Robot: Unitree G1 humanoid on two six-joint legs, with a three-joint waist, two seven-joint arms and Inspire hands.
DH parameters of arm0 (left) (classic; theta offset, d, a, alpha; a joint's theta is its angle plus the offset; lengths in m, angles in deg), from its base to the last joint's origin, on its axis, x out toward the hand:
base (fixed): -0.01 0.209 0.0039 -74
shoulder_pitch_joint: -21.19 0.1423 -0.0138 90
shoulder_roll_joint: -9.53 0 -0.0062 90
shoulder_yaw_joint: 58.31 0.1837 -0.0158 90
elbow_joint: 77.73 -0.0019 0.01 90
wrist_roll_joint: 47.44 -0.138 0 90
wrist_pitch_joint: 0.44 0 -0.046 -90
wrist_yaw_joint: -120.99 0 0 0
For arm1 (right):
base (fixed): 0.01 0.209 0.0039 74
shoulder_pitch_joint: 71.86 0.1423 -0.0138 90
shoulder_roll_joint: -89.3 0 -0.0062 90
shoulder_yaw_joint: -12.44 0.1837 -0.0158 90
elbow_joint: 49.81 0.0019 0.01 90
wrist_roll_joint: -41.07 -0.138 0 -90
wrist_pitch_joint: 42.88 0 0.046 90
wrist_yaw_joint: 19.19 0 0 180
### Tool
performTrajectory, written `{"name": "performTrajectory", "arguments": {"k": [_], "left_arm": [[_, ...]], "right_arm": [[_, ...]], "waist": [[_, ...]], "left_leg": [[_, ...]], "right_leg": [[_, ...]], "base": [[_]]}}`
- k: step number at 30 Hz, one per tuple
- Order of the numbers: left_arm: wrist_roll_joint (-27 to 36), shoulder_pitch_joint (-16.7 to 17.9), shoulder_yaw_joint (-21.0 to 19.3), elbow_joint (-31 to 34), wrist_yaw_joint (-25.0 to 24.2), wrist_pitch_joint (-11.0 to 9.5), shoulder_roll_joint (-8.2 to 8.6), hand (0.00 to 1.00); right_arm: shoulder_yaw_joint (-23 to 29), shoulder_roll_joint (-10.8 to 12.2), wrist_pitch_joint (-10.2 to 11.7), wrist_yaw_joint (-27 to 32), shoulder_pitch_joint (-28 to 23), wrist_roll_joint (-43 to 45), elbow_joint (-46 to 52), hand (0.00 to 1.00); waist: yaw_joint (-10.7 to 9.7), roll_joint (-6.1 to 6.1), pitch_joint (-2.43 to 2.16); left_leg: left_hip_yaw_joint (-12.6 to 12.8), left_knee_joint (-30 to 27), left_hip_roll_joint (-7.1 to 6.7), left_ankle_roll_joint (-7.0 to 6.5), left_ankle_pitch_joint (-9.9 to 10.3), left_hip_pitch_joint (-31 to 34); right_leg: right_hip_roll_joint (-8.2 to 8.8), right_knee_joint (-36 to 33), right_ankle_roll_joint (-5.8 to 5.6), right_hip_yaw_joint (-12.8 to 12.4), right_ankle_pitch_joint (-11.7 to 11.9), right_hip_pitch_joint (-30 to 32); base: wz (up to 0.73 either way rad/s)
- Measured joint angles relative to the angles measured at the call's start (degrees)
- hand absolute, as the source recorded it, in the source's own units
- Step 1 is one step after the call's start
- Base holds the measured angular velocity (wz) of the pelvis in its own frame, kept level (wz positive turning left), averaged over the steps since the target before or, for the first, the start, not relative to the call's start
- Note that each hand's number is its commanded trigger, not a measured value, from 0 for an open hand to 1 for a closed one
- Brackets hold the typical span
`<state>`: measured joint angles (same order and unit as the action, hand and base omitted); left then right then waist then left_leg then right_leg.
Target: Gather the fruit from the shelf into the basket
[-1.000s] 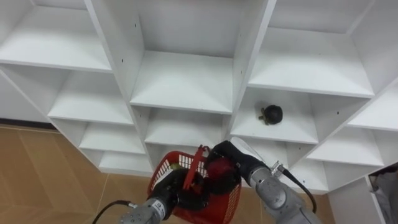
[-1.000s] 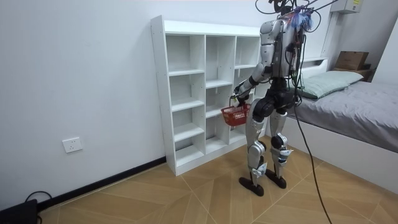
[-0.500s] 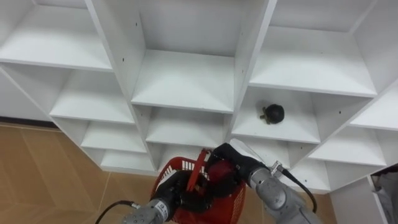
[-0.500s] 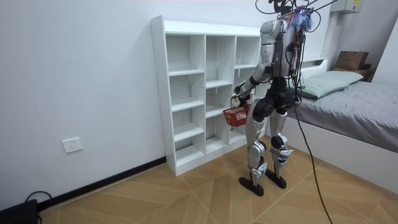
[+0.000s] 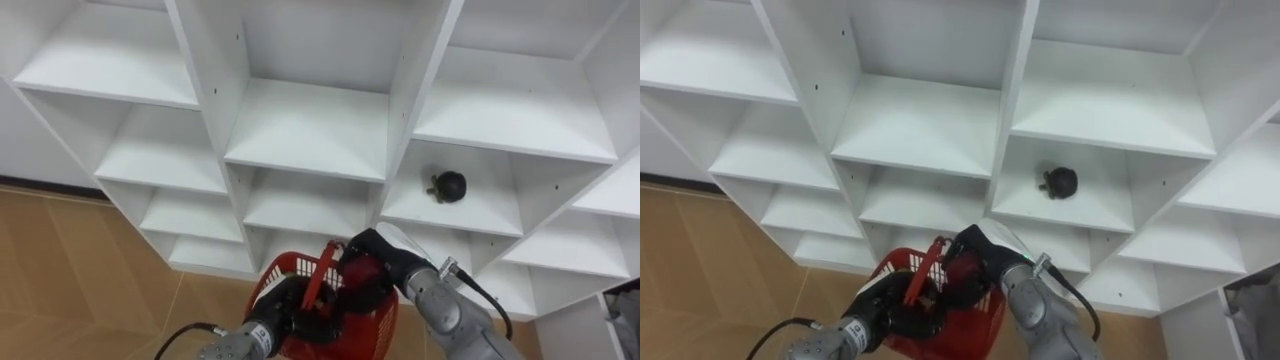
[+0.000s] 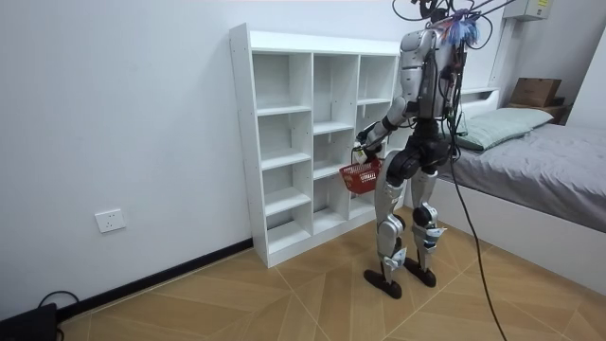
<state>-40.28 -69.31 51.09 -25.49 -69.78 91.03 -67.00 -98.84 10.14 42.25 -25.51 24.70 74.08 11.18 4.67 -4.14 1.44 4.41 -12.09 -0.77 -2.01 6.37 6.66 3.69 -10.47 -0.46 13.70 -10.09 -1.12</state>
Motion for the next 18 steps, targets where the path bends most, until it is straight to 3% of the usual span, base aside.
{"name": "performTrajectory", "arguments": {"k": [2, 3, 4, 5, 18], "left_arm": [[0.00, 0.00, -0.02, 0.00, 0.01, 0.00, -0.02, 1.00], [0.00, 0.00, -0.01, 0.00, 0.01, 0.00, -0.02, 1.00], [0.01, 0.00, 0.00, 0.00, 0.01, 0.00, -0.02, 1.00], [0.03, 0.00, 0.06, 0.00, 0.03, -0.01, -0.02, 1.00], [0.08, 0.00, 1.62, -0.02, 0.07, 0.00, -0.08, 1.00]], "right_arm": [[0.01, -0.18, 0.00, 0.00, 0.03, 1.05, 0.00, 1.00], [0.00, -0.25, 0.00, 0.00, 0.03, 1.10, -0.02, 0.87], [0.00, -0.40, 0.00, 0.00, 0.03, 1.10, -0.04, 0.15], [0.00, -0.51, 0.00, 0.00, 0.09, 1.07, -0.21, 0.00], [0.02, -0.96, -0.02, 0.65, 1.36, 1.07, -2.44, 0.00]], "waist": [[0.02, 0.01, 0.00], [0.05, 0.01, 0.00], [0.08, 0.01, 0.00], [0.09, 0.01, 0.00], [0.22, 0.06, -0.08]], "left_leg": [[-0.08, -0.27, 0.02, -0.03, 0.02, 0.11], [-0.09, -0.33, 0.01, -0.03, 0.02, 0.13], [-0.11, -0.48, 0.00, -0.05, 0.03, 0.17], [-0.17, -0.56, -0.01, -0.06, 0.04, 0.21], [-0.92, -0.50, -0.18, -0.06, 0.02, 0.65]], "right_leg": [[0.00, -0.09, 0.00, 0.08, 0.00, 0.01], [0.00, -0.10, 0.00, 0.08, 0.00, 0.00], [0.00, -0.13, 0.00, 0.09, 0.00, -0.01], [0.00, -0.14, 0.00, 0.12, 0.00, -0.02], [-0.02, 0.56, 0.00, 0.45, 0.00, -0.03]], "base": [[0.00], [0.00], [0.00], [0.00], [0.02]]}}
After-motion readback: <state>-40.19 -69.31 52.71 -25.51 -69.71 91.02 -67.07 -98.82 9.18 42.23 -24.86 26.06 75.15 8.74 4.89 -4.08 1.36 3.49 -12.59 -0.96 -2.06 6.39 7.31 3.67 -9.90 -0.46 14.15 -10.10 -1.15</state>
